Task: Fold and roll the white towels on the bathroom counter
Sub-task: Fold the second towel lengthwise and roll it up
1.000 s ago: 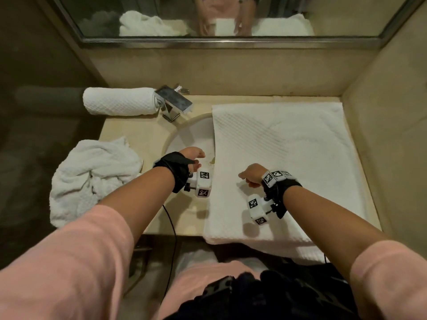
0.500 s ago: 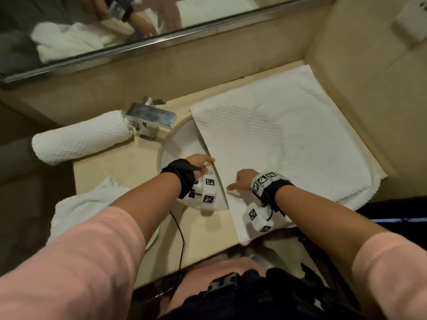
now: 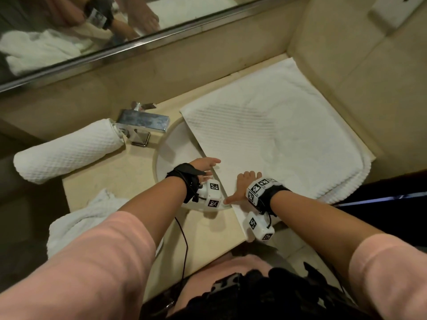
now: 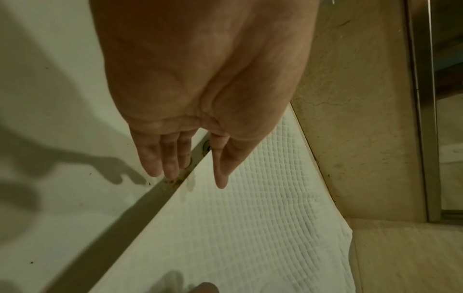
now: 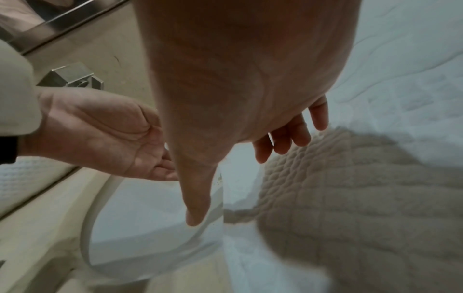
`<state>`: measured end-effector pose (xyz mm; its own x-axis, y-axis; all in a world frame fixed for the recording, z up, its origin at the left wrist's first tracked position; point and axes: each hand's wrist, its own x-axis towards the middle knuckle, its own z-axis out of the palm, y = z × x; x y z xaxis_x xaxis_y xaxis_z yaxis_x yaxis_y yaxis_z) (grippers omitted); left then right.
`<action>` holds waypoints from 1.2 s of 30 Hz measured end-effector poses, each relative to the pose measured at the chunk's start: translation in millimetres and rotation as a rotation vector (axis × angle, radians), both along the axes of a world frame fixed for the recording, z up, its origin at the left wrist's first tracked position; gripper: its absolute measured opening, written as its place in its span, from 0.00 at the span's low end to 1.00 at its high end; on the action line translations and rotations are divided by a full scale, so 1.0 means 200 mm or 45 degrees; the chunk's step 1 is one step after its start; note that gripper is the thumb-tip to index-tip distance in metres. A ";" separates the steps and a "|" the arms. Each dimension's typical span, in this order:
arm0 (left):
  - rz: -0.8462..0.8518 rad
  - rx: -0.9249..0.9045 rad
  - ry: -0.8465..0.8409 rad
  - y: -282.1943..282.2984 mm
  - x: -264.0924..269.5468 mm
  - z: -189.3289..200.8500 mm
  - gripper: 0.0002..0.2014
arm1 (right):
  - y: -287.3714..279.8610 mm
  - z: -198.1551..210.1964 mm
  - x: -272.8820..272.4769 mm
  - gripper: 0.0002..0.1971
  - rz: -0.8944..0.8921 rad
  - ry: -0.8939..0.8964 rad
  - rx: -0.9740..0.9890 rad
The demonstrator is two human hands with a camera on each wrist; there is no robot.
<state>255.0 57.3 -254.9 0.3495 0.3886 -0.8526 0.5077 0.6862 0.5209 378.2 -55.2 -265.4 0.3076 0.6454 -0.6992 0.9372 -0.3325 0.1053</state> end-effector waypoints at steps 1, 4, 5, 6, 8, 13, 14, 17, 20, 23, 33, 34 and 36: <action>-0.023 0.005 0.002 0.00 0.00 0.00 0.15 | -0.02 0.00 0.01 0.54 0.011 -0.012 -0.005; -0.066 0.013 0.013 0.00 0.02 -0.01 0.15 | -0.05 0.03 0.03 0.53 0.009 -0.020 -0.044; -0.057 0.011 0.022 0.00 0.02 -0.01 0.15 | -0.05 0.04 0.03 0.51 0.010 -0.019 -0.050; -0.044 0.015 0.026 0.00 0.03 -0.02 0.15 | -0.05 0.04 0.02 0.50 0.020 -0.019 -0.058; -0.026 0.020 0.036 -0.01 0.04 -0.03 0.15 | -0.06 0.05 0.02 0.48 0.054 -0.011 -0.069; -0.077 -0.016 0.045 -0.03 0.06 -0.04 0.19 | -0.07 0.06 -0.02 0.47 0.120 0.035 -0.103; -0.099 -0.026 0.053 -0.04 0.06 -0.05 0.20 | -0.07 0.08 -0.02 0.44 0.133 0.044 -0.105; -0.144 -0.058 0.040 -0.07 0.08 -0.05 0.20 | -0.07 0.11 -0.03 0.34 0.160 0.060 -0.088; -0.110 -0.074 0.047 -0.09 0.11 -0.09 0.18 | -0.09 0.12 -0.02 0.32 0.150 0.069 -0.057; 0.031 -0.171 0.059 -0.11 0.11 -0.12 0.18 | -0.11 0.12 -0.02 0.36 0.142 0.077 -0.028; 0.279 -0.140 -0.168 -0.10 0.17 -0.10 0.06 | -0.13 0.05 -0.02 0.52 -0.097 0.135 0.126; 0.266 -0.111 -0.184 -0.09 0.18 -0.09 0.07 | -0.13 0.06 -0.01 0.49 -0.104 0.134 0.166; 0.232 -0.062 -0.199 -0.08 0.21 -0.08 0.04 | -0.15 0.06 0.02 0.38 -0.067 0.117 0.199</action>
<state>297.0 41.4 -270.6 0.4065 0.4169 -0.8130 0.2894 0.7852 0.5474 382.6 -84.8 -253.2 0.2833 0.7331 -0.6182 0.9214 -0.3869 -0.0366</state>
